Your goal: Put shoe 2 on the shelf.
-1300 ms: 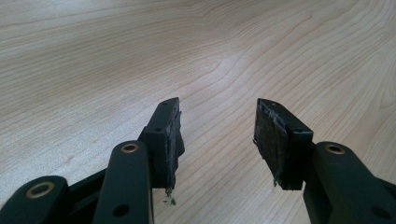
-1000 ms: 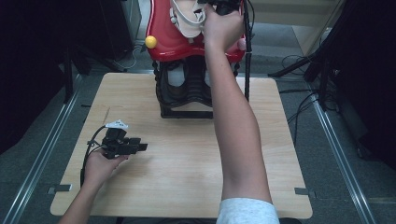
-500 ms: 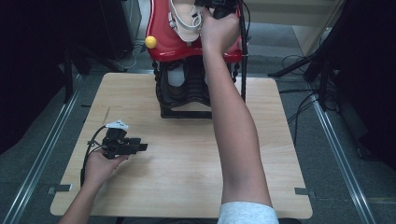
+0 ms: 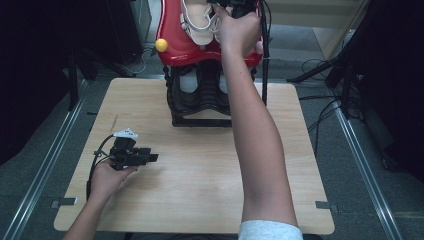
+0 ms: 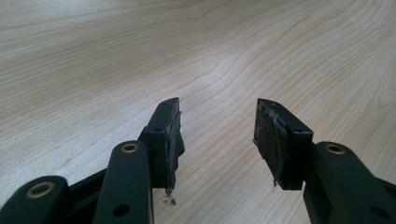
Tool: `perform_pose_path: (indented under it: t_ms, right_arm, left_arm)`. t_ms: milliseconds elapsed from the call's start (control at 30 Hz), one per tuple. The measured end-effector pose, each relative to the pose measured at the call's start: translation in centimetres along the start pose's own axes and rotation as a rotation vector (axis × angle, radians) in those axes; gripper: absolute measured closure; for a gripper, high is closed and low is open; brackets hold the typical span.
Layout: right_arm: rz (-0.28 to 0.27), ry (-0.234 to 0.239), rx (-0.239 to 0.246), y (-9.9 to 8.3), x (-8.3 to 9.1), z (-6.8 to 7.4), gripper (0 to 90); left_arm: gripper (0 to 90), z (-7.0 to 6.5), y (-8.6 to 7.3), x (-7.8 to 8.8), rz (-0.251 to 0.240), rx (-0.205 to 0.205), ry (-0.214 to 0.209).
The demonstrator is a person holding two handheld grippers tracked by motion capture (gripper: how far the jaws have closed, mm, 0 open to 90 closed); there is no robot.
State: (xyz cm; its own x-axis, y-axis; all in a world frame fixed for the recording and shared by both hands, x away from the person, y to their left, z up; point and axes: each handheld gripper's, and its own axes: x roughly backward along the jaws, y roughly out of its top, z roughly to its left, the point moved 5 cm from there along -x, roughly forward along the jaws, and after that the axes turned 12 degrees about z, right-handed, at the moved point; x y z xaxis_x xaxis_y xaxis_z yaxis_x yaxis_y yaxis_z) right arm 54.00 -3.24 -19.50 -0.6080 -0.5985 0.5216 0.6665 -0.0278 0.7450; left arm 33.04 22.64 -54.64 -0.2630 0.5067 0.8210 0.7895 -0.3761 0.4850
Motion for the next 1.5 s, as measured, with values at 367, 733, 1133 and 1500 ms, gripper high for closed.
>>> perform_pose_path:
  t_ms: [367, 733, 1133, 1500]
  right_arm:
    - [0.002, -0.001, 0.032, 0.3, 2.0, -0.6, 58.4]
    - [0.011, 0.008, 0.071, 0.1, 3.4, -1.6, 50.6]
    - [0.004, -0.021, 0.084, -0.6, 5.5, -3.4, 46.9]
    - [0.018, -0.031, 0.057, -1.7, 6.8, -6.3, 42.8]
  left_arm:
    - [51.3, -0.1, 0.1, -0.2, 0.012, -0.012, 0.002]
    - [51.3, -0.3, 0.5, -0.4, 0.016, -0.03, 0.009]
    - [51.1, -0.6, 1.2, -1.0, 0.022, -0.054, 0.014]
    - [48.4, -0.6, 1.8, -1.4, 0.014, -0.044, 0.016]
